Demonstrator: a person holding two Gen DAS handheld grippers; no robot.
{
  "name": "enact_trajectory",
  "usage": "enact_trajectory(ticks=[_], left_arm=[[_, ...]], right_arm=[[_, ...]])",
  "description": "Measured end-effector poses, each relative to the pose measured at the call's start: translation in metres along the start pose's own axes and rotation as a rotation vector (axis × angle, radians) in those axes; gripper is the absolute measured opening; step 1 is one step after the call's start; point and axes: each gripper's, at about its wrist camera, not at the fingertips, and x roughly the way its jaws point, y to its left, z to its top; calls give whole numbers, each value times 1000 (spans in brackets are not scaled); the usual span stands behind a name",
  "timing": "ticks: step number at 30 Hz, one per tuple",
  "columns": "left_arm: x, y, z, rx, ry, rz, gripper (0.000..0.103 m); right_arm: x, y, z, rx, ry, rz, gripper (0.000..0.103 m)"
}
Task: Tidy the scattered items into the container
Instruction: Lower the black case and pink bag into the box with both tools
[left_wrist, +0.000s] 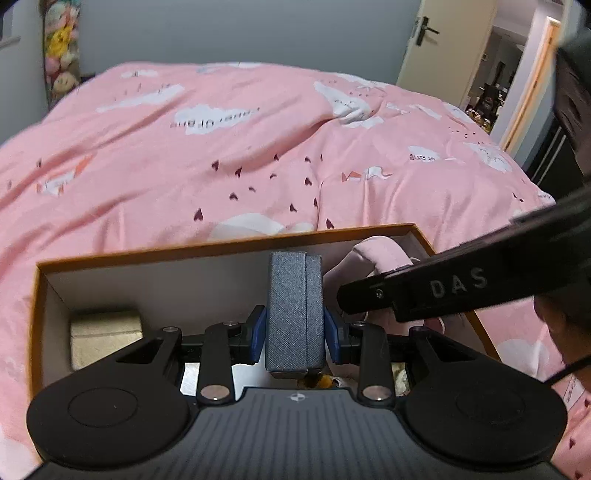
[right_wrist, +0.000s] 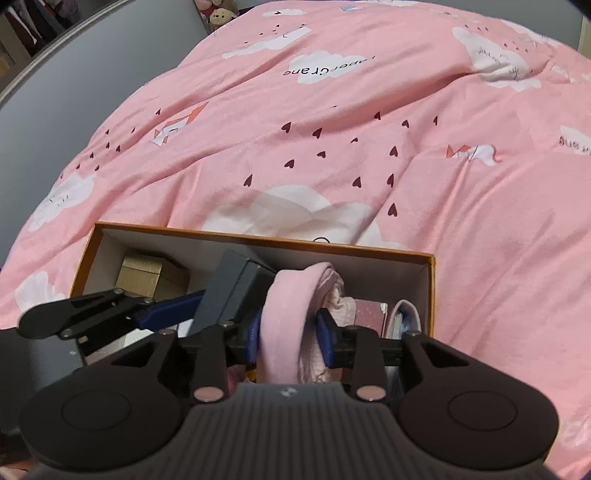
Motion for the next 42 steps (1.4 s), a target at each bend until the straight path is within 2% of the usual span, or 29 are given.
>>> enact_trajectory(ticks=[3,6,10,11,15,21,24,29,31,34,36,38,42], left_arm=[[10,9,1,-62,39,-21,37],[15,12,-3,-85,50,-10,37],[14,20,-3,-157,59,-28,38],[15,21,-2,-166,63,-30,38],[14,21,0,-168,75,-29,38],[12,19,5,-189,115,-74,39],[22,25,4,-259,176,-103,35],[27,38,1,-336,183,-132,35],[26,41,0,-342,183,-136,36],[30,44,-1,-358,199,-144,44],[35,47,-3,-385,215,-165,50],[39,50,-5,-405,215,-189,50],[47,59,-9,-484,234,-288,42]], right_arm=[[6,-5,-3,20,16,7,31],[13,-15,-6,61,28,10,30],[-1,-17,-10,50,-27,58,36],[-7,-17,-10,43,-46,62,41],[-31,-20,-15,38,-112,67,45],[-50,-34,-38,99,-155,75,45],[-59,-41,-52,122,-191,55,45],[-70,-53,-72,152,-221,39,45],[-72,-56,-77,160,-221,45,45],[-71,-60,-83,163,-218,41,45],[-68,-64,-85,179,-216,30,45],[-67,-68,-88,200,-217,28,45],[-64,-72,-91,212,-210,22,45]])
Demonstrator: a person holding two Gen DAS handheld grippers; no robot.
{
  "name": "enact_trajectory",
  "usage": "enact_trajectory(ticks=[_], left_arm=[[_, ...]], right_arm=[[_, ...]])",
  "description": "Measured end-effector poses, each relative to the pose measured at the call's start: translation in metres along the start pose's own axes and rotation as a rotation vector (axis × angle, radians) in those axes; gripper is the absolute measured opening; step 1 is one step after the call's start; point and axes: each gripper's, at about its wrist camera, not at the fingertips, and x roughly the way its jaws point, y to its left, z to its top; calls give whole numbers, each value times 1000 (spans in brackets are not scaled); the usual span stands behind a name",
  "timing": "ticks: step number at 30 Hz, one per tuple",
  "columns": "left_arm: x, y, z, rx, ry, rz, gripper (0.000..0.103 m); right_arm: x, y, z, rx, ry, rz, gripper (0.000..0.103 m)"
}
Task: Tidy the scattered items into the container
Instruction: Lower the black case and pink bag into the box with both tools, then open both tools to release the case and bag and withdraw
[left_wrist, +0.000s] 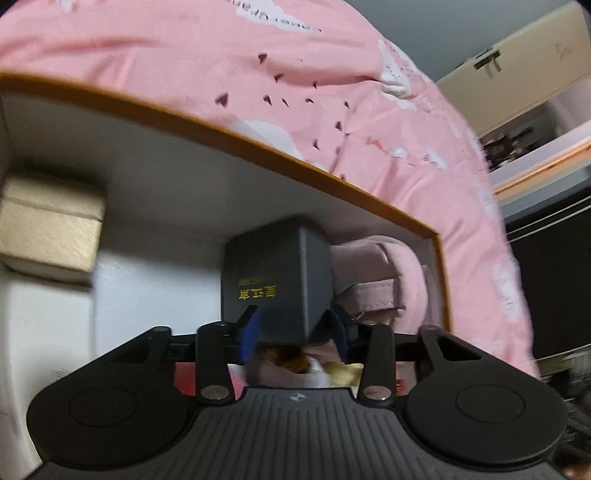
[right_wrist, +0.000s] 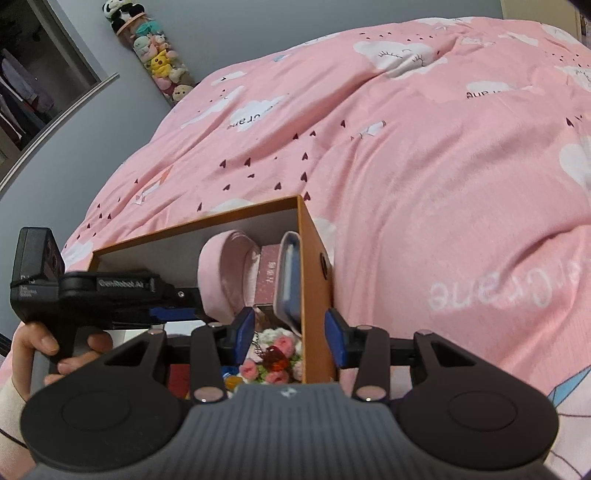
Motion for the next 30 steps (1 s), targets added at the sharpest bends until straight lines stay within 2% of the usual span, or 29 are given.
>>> enact_trajectory(ticks=[5,13,18,22,26,30], left_arm=[[5,-3,-1,26,-2,-5,43],[3,-25,-2,127,-5,83,43],[-4,-34,-4,173,-18,130,45],[-19,-38,-9,195,-40,152,46],[-46,-47,-21,234,-89,177,46],[-77,-64,-43,307,-161,210,49]], right_arm=[[6,0,-1,-1,9,7,45],[8,15,-2,-86,7,-65,45],[3,17,-2,-113,-3,-77,45],[-3,20,-4,-125,-14,-75,46],[-10,25,-9,-144,-24,-65,59],[-15,34,-18,-175,-32,-63,60]])
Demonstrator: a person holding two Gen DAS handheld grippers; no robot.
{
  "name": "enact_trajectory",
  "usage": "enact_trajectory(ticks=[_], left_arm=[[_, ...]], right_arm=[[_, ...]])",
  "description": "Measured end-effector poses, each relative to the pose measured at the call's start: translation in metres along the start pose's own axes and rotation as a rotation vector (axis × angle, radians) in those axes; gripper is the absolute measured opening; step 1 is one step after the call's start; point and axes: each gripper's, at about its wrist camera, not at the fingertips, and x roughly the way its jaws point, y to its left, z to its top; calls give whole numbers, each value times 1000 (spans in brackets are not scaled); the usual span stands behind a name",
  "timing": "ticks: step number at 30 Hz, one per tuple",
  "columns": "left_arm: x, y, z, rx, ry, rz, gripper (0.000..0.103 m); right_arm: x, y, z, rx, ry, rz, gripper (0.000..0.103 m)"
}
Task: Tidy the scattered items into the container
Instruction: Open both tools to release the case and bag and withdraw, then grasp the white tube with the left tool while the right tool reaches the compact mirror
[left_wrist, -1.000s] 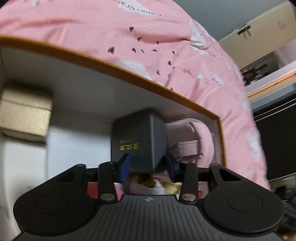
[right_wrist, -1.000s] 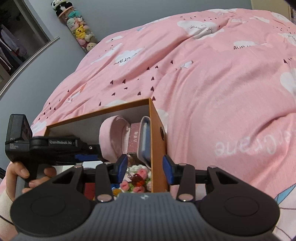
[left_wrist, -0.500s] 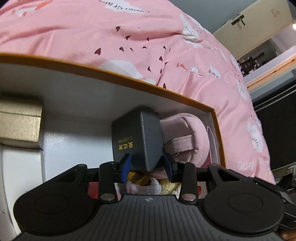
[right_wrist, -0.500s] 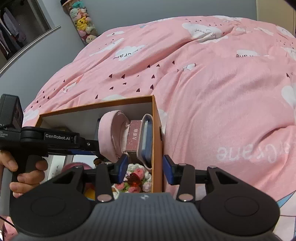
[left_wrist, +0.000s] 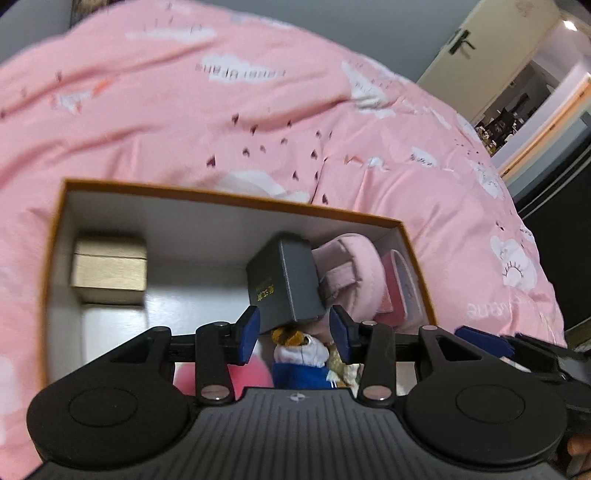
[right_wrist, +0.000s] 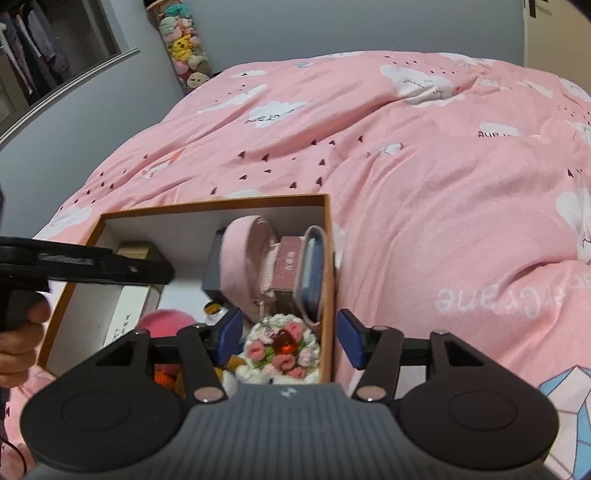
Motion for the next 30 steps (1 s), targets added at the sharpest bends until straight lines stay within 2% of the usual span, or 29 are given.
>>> enact_trajectory(ticks=[1,3,6,9,12,14,16,17,18,21,27,30], left_arm=[[-10,-5,-4,25,-20,13,49],[-27,-13,-12,72,-61,31,49],[-52,-23,-26,127,-120,61,49],[-76,-25,-40,145,-168,70,49],[-95,-21,-53,138,-175,85,50],[-103,-14,-62,125,-153,111,51],[-107,-5,-72,103,-116,147,52],[-108,0,-76,92,-96,165,52],[-108,5,-82,80,-74,185,52],[-105,20,-100,44,-11,248,53],[-98,55,-134,-68,100,348,53],[-93,67,-147,-83,150,390,53]], right_arm=[[-3,4,-3,-8,-7,7,61],[-8,11,-8,-29,-25,20,70],[-20,24,-19,-73,-74,38,72],[-31,32,-32,-78,-110,48,75],[-38,34,-43,-69,-123,65,75],[-41,35,-53,-62,-131,65,75],[-44,37,-61,-70,-142,86,81],[-45,38,-65,-74,-152,101,93],[-46,39,-70,-77,-162,111,98],[-43,41,-81,-77,-139,115,98],[-28,42,-102,0,-21,179,97],[-22,44,-112,19,24,188,97]])
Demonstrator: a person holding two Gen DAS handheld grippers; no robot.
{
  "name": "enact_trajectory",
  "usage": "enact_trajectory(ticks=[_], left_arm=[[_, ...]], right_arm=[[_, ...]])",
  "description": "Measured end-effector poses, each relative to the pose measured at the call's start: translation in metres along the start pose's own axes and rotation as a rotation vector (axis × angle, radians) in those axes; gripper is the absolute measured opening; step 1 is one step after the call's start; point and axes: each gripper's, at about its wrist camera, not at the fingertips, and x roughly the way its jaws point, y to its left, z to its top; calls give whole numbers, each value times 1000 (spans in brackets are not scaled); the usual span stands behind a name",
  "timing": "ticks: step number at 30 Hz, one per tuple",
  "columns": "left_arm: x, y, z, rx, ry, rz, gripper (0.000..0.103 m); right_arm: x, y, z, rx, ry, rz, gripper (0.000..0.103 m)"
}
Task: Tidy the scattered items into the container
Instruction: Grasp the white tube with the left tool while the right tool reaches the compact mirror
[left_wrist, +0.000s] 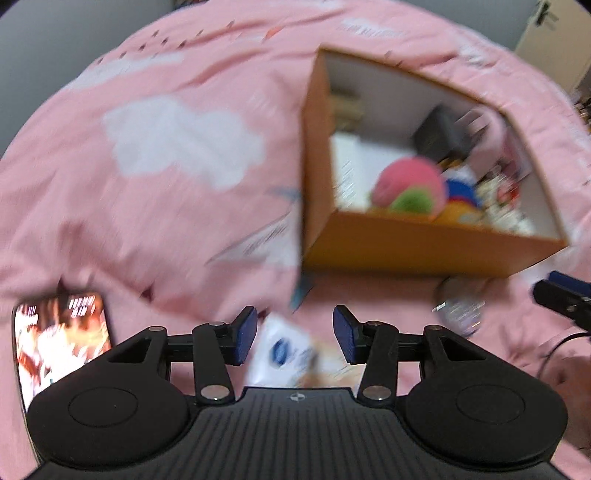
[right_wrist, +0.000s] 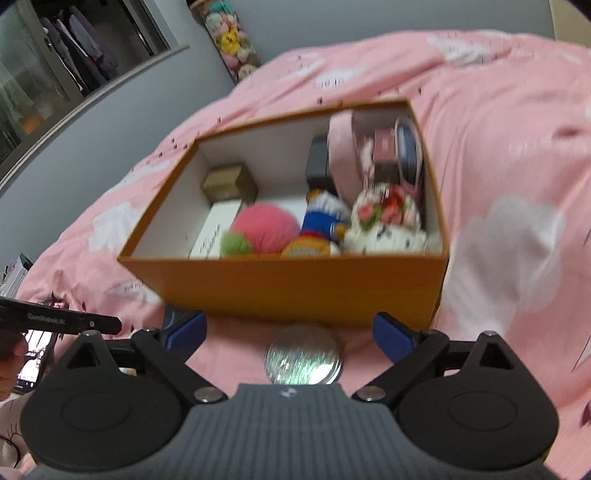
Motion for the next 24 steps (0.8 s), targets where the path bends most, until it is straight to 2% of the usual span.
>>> enact_trajectory(ticks=[9,11,17,19,21,24], left_arm=[[35,14,-13,-21,91,18,60],[40,17,-14,-24,103,-8,64],[56,36,-12,-110,154,-125,66],[55,37,-13,-117,152,-127,57],[52,40,-14,-133,140,-127,39],[47,45,-15,-164,121,-153,24]], right_arm=[[6,-3,-6,32,44,-10,97],[10,-4,-7,41,60,-12,97],[20,-5,-9,45,104,-22,96],[23,-4,-10,41,112,-25,96],[24,-4,-10,39,117,-27,95],[25,-5,-9,37,123,-29,94]])
